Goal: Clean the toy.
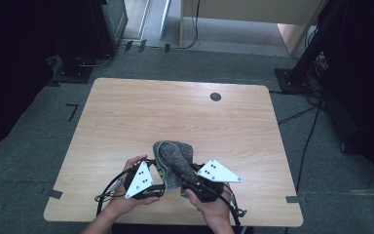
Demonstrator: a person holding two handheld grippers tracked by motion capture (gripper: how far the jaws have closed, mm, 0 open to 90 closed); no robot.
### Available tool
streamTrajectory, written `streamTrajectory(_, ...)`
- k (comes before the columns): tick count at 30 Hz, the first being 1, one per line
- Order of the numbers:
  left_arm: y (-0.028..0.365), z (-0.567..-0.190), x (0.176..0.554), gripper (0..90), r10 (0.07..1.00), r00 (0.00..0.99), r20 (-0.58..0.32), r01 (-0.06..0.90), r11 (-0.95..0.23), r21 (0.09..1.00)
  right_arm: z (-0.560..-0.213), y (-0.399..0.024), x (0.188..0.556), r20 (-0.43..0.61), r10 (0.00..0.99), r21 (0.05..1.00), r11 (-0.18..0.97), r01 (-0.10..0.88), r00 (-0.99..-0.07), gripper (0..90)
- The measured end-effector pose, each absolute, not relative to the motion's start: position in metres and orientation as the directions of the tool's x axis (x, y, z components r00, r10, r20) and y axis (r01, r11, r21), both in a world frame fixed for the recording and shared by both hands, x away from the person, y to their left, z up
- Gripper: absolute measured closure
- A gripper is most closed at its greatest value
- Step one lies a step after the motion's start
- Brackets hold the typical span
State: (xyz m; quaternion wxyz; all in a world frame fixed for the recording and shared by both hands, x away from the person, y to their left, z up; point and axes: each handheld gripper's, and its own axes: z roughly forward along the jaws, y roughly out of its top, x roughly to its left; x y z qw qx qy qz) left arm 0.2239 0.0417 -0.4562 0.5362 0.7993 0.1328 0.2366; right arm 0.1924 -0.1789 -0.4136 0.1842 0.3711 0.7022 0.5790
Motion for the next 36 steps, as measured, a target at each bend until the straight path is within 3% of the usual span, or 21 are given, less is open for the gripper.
streamTrajectory(8,0.048,-0.454,0.227,34.3,0.467,0.862,0.195,-0.028,-0.340,0.940,-0.425,-0.202,0.208,0.250,0.793,0.918,-0.010,0.397,-0.555,65.6)
streamTrajectory(15,0.049,-0.454,0.228,34.3,0.476,0.861,0.180,-0.013,-0.332,0.943,-0.413,-0.180,0.191,0.168,0.739,0.955,0.041,0.293,-0.653,65.5)
streamTrajectory(24,0.050,-0.456,0.229,34.3,0.466,0.864,0.193,-0.025,-0.342,0.939,-0.424,-0.201,0.210,0.192,0.809,0.914,0.060,0.402,-0.555,64.9)
streamTrajectory(28,0.047,-0.458,0.228,34.3,0.458,0.866,0.200,-0.026,-0.358,0.933,-0.414,-0.197,0.201,0.202,0.773,0.939,0.021,0.342,-0.601,64.9)
streamTrajectory(31,0.047,-0.457,0.228,34.3,0.456,0.870,0.184,-0.020,-0.342,0.940,-0.408,-0.186,0.193,0.169,0.740,0.949,0.055,0.309,-0.651,64.9)
streamTrajectory(36,0.052,-0.455,0.228,34.2,0.461,0.870,0.175,-0.015,-0.330,0.944,-0.418,-0.187,0.199,0.195,0.748,0.939,0.045,0.341,-0.635,65.3)
